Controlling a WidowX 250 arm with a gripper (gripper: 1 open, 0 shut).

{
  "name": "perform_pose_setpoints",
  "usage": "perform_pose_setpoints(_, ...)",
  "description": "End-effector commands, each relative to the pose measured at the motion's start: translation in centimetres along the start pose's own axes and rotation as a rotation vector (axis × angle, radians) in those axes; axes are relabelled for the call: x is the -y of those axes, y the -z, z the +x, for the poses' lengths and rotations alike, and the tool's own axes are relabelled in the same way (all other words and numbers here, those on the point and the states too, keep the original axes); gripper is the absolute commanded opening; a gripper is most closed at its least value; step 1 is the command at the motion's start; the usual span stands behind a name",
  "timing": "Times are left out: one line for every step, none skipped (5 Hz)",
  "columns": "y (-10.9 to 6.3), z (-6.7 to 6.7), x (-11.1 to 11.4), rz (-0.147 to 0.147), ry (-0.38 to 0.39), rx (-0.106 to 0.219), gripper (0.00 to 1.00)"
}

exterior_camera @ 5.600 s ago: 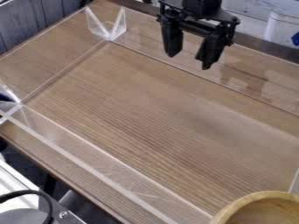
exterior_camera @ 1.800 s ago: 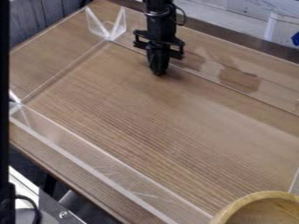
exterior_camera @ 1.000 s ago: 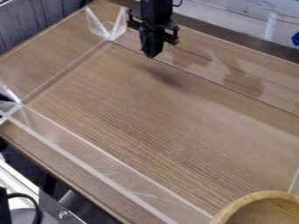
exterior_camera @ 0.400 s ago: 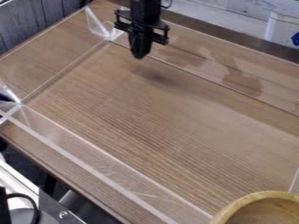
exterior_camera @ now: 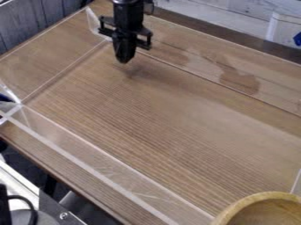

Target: Remove the green block from inside the brown bowl and put it on the table

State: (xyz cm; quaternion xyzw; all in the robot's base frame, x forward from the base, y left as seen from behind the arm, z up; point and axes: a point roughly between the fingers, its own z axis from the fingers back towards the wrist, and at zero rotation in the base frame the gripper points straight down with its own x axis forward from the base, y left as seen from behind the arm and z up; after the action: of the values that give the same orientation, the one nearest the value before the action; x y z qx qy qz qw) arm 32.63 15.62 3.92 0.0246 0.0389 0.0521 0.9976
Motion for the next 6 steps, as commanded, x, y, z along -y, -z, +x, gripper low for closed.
perform_pose_setpoints(-1.0, 0.6, -1.5, 0.033, -0.024, 0.059, 0.00)
perform_pose_setpoints(-0.4, 0.6, -1.8, 0.038, -0.031, 0.060, 0.00)
perform_pose_setpoints(-1.3, 0.1, -1.4, 0.029, -0.038, 0.098, 0.00)
perform_pose_setpoints(-1.9, -0.5, -1.1, 0.021, -0.044, 0.133, 0.00)
perform_pose_setpoints(-1.9, -0.7, -1.7, -0.038, -0.030, 0.132, 0.00)
perform_pose_setpoints(-1.7, -0.9, -2.3, -0.096, -0.016, 0.130, 0.00)
